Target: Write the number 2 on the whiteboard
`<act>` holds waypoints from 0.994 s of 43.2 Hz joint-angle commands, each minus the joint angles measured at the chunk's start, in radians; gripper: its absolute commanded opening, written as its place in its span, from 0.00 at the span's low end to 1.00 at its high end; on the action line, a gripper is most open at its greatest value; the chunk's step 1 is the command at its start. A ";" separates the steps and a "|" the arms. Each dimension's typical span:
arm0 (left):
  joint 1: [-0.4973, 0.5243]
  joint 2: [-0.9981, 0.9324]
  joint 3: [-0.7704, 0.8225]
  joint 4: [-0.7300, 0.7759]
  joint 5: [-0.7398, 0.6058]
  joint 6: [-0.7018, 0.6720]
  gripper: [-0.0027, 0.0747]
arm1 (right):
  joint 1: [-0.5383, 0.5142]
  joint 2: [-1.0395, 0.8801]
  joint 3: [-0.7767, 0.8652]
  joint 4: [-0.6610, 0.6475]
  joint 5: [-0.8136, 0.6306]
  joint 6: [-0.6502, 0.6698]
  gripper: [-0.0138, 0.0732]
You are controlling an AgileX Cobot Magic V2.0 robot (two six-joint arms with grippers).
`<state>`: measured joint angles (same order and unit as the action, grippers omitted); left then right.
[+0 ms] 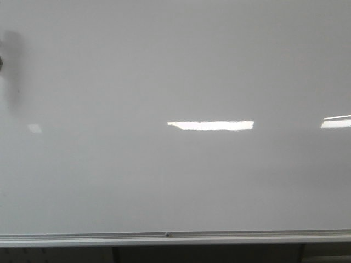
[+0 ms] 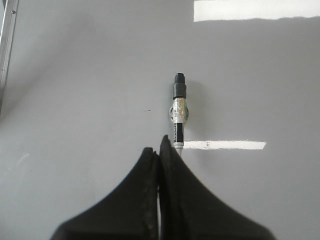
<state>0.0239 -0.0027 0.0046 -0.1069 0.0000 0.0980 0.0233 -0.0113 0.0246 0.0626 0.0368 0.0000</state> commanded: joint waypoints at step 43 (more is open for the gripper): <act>-0.007 -0.027 0.033 -0.037 -0.147 -0.010 0.01 | -0.007 -0.017 -0.026 0.002 -0.095 0.000 0.08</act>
<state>0.0239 -0.0027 0.0046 -0.1128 -0.0155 0.0980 0.0233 -0.0113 0.0246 0.0626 0.0309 0.0000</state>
